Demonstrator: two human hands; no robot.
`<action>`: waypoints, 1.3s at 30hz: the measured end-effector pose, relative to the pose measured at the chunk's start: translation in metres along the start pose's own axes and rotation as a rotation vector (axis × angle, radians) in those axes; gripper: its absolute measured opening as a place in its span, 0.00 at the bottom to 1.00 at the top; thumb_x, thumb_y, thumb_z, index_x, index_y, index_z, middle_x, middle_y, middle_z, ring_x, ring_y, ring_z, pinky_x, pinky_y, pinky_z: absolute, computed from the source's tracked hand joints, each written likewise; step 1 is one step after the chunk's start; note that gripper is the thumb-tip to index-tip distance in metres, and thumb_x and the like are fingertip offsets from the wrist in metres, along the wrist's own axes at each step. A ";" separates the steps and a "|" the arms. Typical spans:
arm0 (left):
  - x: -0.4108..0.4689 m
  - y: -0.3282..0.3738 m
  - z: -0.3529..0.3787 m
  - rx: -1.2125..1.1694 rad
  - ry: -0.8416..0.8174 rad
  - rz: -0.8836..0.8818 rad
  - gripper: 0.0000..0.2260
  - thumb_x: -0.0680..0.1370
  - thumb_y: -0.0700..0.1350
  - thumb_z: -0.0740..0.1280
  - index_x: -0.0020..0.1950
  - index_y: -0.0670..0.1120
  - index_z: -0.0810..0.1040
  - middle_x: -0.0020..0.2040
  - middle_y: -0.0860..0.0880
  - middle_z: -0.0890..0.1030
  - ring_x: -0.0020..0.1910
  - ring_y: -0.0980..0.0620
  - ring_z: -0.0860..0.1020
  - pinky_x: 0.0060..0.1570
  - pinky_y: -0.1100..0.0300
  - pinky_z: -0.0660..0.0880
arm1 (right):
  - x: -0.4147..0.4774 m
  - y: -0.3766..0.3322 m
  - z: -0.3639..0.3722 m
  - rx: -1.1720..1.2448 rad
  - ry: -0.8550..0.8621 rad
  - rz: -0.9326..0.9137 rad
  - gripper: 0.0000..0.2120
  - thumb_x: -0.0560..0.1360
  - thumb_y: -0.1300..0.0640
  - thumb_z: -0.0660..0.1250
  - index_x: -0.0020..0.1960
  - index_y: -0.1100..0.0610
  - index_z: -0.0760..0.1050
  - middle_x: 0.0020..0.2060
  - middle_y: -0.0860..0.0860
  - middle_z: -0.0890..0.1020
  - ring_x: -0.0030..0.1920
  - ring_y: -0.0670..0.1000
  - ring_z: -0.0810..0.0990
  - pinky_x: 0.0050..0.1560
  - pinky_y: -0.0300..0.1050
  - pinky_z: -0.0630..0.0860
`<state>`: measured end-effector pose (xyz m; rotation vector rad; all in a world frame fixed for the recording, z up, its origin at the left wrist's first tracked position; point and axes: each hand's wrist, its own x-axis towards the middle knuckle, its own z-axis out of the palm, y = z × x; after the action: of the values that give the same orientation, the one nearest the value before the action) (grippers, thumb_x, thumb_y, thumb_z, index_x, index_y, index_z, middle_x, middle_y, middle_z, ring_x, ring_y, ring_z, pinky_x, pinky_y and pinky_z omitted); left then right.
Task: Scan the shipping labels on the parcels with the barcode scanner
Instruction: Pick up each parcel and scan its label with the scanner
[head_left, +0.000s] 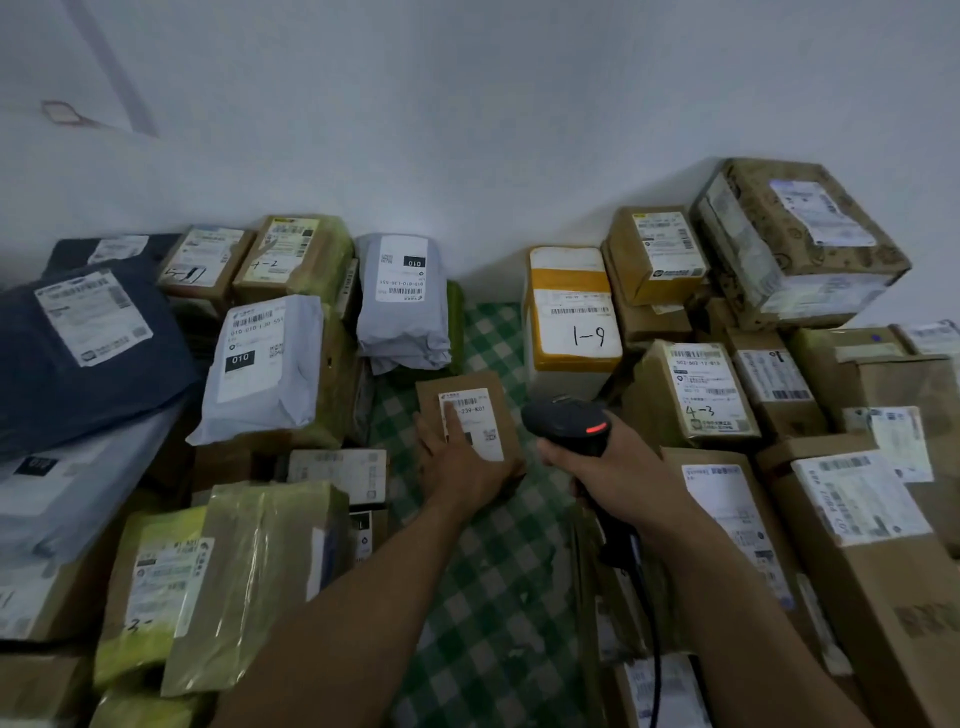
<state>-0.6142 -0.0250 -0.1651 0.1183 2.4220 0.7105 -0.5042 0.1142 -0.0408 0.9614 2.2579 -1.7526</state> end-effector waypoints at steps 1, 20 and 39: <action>0.001 0.000 -0.002 0.017 0.030 0.007 0.57 0.71 0.72 0.70 0.83 0.55 0.33 0.82 0.41 0.34 0.82 0.37 0.43 0.77 0.39 0.54 | 0.002 0.001 0.002 0.012 -0.009 0.006 0.21 0.76 0.47 0.76 0.66 0.46 0.75 0.44 0.49 0.85 0.35 0.44 0.82 0.33 0.35 0.76; 0.014 -0.025 -0.024 0.216 0.126 0.050 0.44 0.77 0.66 0.69 0.85 0.56 0.48 0.85 0.47 0.40 0.82 0.39 0.38 0.79 0.37 0.39 | -0.012 0.001 0.006 0.036 -0.026 0.004 0.23 0.77 0.45 0.75 0.69 0.44 0.73 0.51 0.48 0.85 0.37 0.44 0.83 0.37 0.37 0.77; -0.217 -0.054 0.006 -0.258 0.032 0.657 0.19 0.81 0.46 0.71 0.73 0.50 0.75 0.66 0.54 0.76 0.56 0.56 0.77 0.57 0.63 0.75 | -0.229 0.043 0.029 0.257 0.216 -0.052 0.09 0.81 0.56 0.71 0.56 0.43 0.78 0.48 0.70 0.81 0.35 0.55 0.76 0.34 0.47 0.74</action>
<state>-0.4298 -0.1209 -0.0818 0.8243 2.2882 1.3077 -0.3074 0.0013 0.0203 1.2037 2.2347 -2.0927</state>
